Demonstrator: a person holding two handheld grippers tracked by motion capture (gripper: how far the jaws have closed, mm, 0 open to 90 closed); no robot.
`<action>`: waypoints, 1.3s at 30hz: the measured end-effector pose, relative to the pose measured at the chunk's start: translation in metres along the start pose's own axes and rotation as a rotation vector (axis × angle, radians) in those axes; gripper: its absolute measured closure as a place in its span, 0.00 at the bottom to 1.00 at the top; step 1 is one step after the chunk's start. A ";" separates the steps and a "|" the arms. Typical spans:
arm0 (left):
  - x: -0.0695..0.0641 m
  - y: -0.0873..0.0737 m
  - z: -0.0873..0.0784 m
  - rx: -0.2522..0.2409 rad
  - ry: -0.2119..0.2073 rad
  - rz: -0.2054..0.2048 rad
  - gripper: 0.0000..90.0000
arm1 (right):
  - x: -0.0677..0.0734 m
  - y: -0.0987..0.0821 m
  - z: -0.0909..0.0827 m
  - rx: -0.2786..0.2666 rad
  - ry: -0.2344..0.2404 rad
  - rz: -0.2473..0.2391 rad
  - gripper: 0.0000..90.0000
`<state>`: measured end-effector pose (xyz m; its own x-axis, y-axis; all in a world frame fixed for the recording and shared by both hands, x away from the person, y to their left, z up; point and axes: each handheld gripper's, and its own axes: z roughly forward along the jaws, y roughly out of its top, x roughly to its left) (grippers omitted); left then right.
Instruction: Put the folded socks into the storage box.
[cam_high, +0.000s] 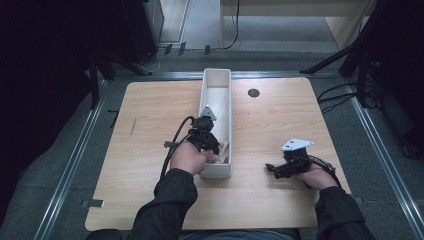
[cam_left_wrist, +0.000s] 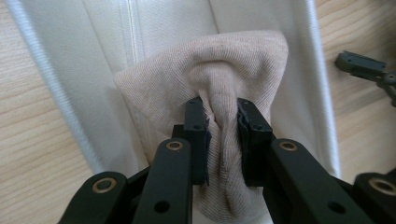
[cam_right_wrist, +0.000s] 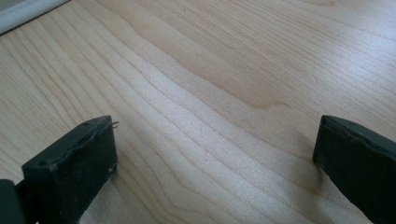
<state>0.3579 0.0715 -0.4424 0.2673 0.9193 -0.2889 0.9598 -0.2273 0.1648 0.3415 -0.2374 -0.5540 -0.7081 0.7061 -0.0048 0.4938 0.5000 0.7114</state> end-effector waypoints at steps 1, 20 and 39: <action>0.000 0.001 0.002 0.005 0.006 0.001 0.85 | 0.000 0.000 0.000 0.001 0.001 0.001 0.00; -0.010 0.004 0.027 0.044 0.106 0.025 0.84 | 0.000 0.000 0.000 0.002 0.001 0.001 0.00; -0.007 0.004 0.040 0.057 0.101 0.008 0.75 | 0.000 0.000 0.000 0.002 0.001 0.001 0.00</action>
<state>0.3632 0.0517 -0.4771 0.2680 0.9443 -0.1910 0.9617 -0.2503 0.1119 0.3413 -0.2374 -0.5540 -0.7084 0.7058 -0.0033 0.4951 0.5003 0.7103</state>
